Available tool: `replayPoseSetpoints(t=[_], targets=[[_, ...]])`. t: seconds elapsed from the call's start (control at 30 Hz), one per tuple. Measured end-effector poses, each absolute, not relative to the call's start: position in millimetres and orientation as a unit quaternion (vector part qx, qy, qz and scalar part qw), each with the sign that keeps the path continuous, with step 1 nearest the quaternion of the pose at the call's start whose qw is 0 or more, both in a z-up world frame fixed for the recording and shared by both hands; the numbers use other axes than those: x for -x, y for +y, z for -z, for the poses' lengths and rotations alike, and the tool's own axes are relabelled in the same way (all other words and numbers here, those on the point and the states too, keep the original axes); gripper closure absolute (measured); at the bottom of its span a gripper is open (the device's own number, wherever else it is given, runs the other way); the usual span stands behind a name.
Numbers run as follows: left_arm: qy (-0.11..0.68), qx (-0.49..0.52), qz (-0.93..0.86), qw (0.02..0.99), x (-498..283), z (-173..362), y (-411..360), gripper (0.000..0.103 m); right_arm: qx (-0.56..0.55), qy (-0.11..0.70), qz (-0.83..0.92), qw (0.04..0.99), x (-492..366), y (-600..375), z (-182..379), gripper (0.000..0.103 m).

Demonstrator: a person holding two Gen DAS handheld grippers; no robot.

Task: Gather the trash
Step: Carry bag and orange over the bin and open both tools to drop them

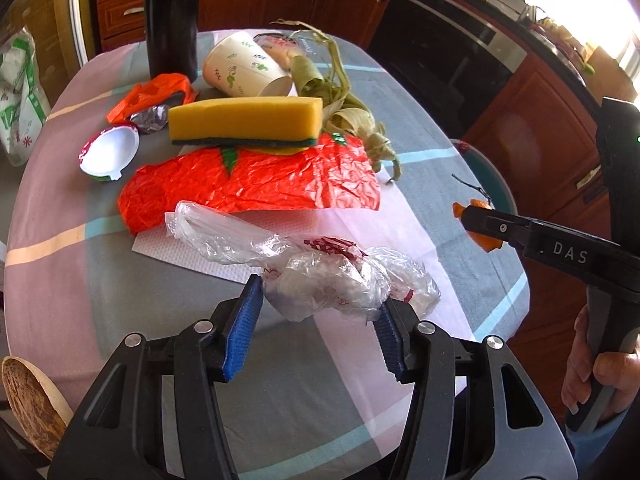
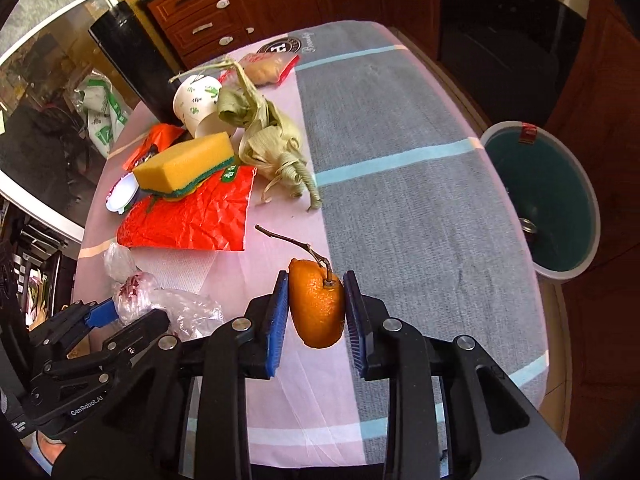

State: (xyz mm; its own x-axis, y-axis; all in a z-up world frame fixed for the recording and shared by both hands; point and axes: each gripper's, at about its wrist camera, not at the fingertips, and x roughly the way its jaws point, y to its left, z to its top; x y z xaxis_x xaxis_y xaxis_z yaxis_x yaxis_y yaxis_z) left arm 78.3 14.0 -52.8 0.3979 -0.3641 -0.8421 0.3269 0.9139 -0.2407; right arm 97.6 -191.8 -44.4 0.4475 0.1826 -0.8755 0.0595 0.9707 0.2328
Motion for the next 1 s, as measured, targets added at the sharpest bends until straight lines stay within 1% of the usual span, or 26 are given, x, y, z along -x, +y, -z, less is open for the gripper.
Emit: replayPoseSetpoints(t=[0.17, 0.6, 0.8, 1.0], targets=[[0.499, 0.001, 0.216, 0.840, -76, 42, -7, 0.048, -0.125, 0.509, -0.027, 0.851, -90, -211, 33, 0.077], [0.476, -0.036, 0.236, 0.847, -79, 17, -54, 0.048, -0.158, 0.488, 0.001, 0.858, -76, -263, 26, 0.076], [0.470, -0.061, 0.250, 0.844, -88, 10, -92, 0.048, -0.163, 0.473, 0.023, 0.866, -72, -297, 18, 0.076], [0.468, -0.093, 0.265, 0.838, -96, 8, -135, 0.048, -0.181, 0.466, 0.040, 0.865, -71, -333, 23, 0.076]])
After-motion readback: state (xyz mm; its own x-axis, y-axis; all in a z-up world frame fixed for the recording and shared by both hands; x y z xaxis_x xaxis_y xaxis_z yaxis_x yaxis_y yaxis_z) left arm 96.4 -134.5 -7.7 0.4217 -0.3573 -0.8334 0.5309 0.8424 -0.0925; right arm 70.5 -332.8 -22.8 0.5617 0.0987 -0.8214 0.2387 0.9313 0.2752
